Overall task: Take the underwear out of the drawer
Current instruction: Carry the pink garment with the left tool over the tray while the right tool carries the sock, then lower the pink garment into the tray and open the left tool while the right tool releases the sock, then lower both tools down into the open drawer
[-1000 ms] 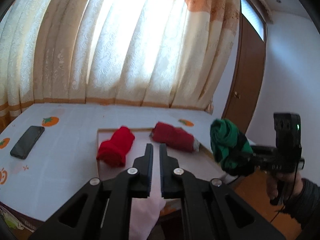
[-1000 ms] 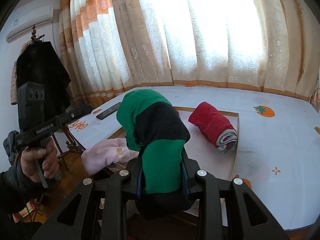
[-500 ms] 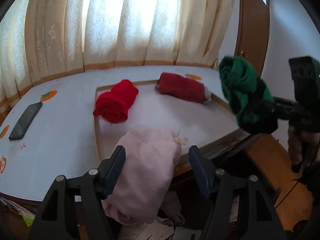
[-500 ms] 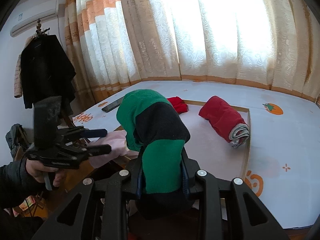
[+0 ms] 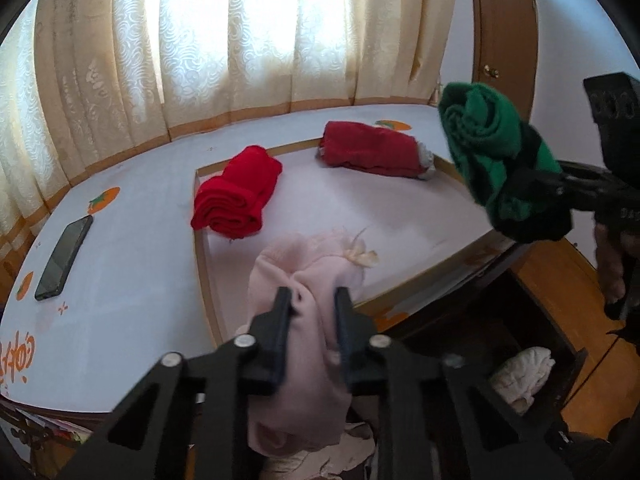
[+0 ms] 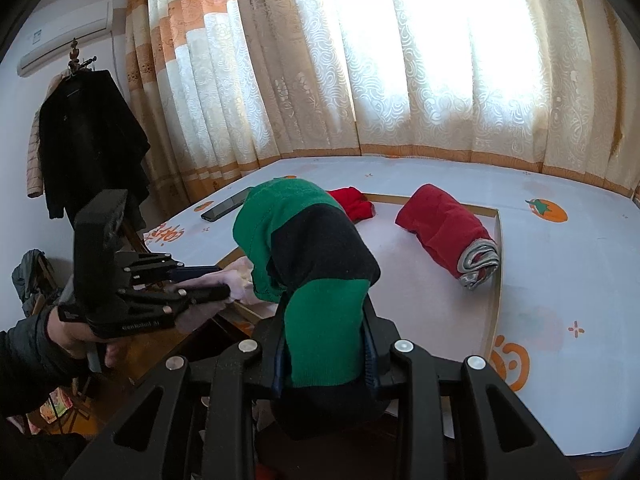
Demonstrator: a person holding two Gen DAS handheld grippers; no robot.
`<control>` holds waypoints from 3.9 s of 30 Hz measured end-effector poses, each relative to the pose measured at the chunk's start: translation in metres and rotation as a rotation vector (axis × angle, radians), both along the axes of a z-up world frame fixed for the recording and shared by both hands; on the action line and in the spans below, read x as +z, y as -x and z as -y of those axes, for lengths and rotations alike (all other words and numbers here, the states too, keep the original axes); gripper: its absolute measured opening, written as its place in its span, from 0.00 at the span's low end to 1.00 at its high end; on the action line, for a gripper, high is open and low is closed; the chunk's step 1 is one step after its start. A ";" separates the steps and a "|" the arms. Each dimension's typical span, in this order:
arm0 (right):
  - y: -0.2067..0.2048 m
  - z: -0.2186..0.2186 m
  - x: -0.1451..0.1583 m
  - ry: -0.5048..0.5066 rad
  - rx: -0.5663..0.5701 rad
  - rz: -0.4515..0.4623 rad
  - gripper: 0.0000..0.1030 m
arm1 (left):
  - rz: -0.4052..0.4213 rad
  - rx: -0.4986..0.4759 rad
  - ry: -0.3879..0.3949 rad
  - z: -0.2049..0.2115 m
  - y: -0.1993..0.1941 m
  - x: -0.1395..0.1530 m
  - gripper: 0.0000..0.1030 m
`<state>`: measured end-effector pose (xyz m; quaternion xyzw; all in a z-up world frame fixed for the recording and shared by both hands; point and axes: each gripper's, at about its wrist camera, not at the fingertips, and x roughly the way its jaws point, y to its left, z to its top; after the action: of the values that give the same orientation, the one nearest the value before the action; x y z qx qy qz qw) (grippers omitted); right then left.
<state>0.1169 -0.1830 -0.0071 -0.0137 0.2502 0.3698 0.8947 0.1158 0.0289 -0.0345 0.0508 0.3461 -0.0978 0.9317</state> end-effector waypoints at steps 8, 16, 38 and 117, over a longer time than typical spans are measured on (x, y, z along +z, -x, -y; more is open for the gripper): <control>-0.004 0.002 0.002 -0.003 -0.006 0.003 0.31 | 0.025 -0.033 0.073 -0.002 -0.004 0.022 0.14; -0.027 -0.001 0.023 0.003 -0.022 -0.002 0.31 | 0.098 -0.035 0.128 0.002 -0.036 0.055 0.14; -0.150 -0.026 0.020 0.034 -0.131 -0.184 0.31 | 0.074 0.041 0.206 0.010 -0.143 0.044 0.14; 0.077 0.022 -0.010 0.282 -0.001 -0.130 0.72 | -0.053 -0.131 0.038 0.029 0.063 -0.028 0.76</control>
<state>0.0397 -0.2048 -0.0170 -0.1148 0.3572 0.3308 0.8659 0.0524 0.0004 -0.0626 0.0529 0.3645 -0.1664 0.9147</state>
